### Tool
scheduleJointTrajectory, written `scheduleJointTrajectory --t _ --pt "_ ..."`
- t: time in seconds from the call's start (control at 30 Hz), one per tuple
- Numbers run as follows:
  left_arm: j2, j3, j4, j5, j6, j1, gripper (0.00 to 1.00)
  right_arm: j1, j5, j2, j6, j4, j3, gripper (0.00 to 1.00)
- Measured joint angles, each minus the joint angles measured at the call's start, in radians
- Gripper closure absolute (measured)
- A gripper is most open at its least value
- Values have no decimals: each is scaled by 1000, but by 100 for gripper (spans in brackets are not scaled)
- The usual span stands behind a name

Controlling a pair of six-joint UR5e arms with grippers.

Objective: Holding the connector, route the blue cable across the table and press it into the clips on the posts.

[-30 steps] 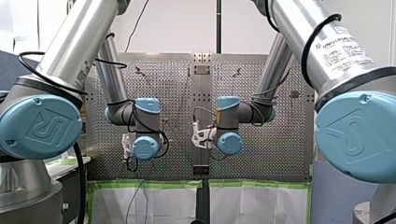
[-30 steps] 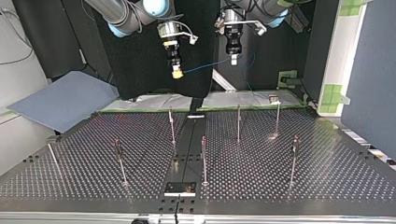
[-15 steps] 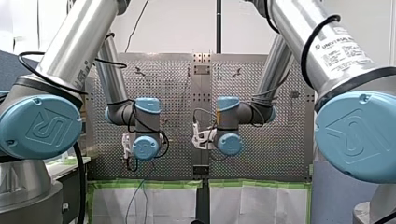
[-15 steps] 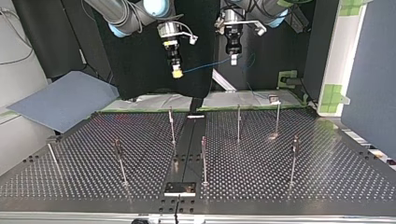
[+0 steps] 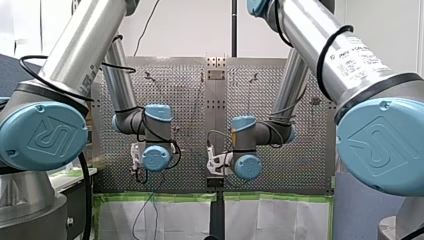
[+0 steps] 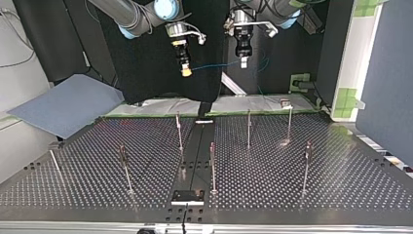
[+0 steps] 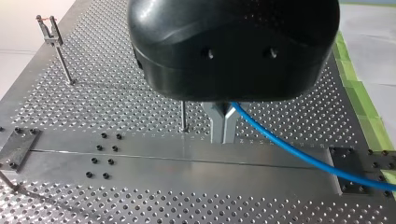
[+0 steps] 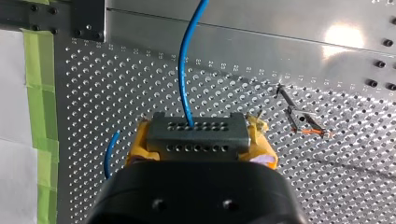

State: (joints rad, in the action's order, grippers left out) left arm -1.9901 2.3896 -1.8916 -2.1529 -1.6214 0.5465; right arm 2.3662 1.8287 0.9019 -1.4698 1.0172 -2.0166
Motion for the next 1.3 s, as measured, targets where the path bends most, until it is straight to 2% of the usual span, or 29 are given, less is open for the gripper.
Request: scheduleJointTrajectory --t 0.2,0.53,1.03,1.13,1.23,1.3 --pt "-2 2 -2 -3 3 2 100 0 0 0 0 0 0 100" --pt "-46 55 -26 -24 26 15 100 0 0 0 0 0 0 100" --pt "-47 58 -27 -24 26 16 100 0 0 0 0 0 0 100" --pt "-34 46 -40 -18 12 20 100 13 14 13 14 -13 14 100" --pt "-8 32 -66 -9 -9 19 100 38 36 38 37 -38 37 100" --pt "10 23 -84 -9 -18 14 100 54 38 57 43 -57 49 100"
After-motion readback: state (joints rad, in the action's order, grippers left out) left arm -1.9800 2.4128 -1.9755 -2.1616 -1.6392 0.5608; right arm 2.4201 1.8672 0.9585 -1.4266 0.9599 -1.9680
